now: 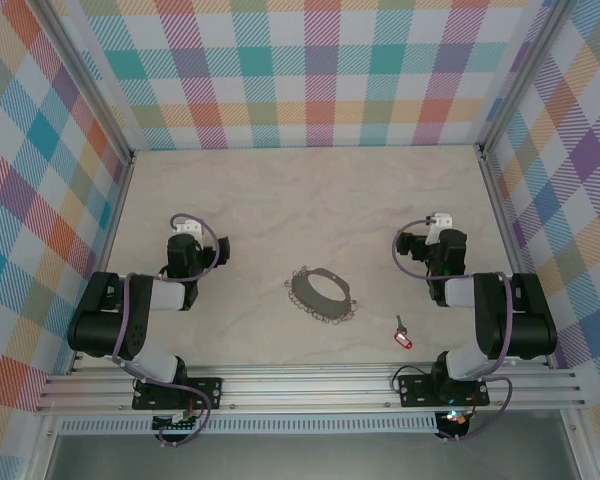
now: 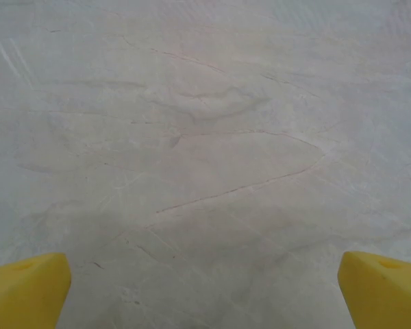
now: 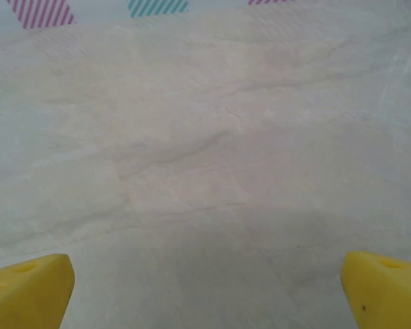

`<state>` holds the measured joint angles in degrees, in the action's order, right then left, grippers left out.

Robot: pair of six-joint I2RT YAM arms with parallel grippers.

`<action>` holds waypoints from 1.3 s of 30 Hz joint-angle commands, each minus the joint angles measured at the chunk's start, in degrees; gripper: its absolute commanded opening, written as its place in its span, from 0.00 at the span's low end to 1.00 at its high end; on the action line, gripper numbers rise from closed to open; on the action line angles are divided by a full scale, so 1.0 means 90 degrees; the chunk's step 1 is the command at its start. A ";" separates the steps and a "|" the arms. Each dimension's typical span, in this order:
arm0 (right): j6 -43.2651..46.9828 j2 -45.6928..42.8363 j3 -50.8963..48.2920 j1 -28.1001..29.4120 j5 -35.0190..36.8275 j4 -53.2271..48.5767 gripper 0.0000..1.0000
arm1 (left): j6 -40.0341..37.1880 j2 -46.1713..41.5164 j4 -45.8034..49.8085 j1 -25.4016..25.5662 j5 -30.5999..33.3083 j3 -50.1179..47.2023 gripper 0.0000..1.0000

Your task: Put the keys on the keyring

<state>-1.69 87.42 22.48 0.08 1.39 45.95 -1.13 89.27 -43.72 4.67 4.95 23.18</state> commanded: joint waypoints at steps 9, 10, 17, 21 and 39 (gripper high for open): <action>0.0147 0.0072 0.0118 0.0031 -0.0296 0.0197 1.00 | -0.0088 0.0066 -0.0220 -0.0108 -0.0087 0.0149 1.00; 0.0147 0.0073 0.0117 0.0035 -0.0299 0.0197 1.00 | -0.0083 0.0062 -0.0216 -0.0103 -0.0090 0.0149 1.00; 0.0114 0.0092 0.0158 -0.0008 -0.0370 0.0143 1.00 | -0.0090 0.0061 -0.0210 -0.0106 -0.0091 0.0153 1.00; 0.0082 0.0091 0.0144 -0.0042 -0.0452 0.0148 1.00 | -0.0093 0.0061 -0.0200 -0.0093 -0.0076 0.0159 1.00; -0.1711 -0.2057 0.1505 -0.0092 0.0003 -0.3600 1.00 | 0.0192 -0.1107 0.3000 -0.0081 -0.0033 0.1671 1.00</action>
<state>-7.11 71.02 31.62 -0.43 -0.67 25.23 -0.95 82.04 -25.54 4.67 4.95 34.92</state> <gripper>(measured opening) 0.997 0.999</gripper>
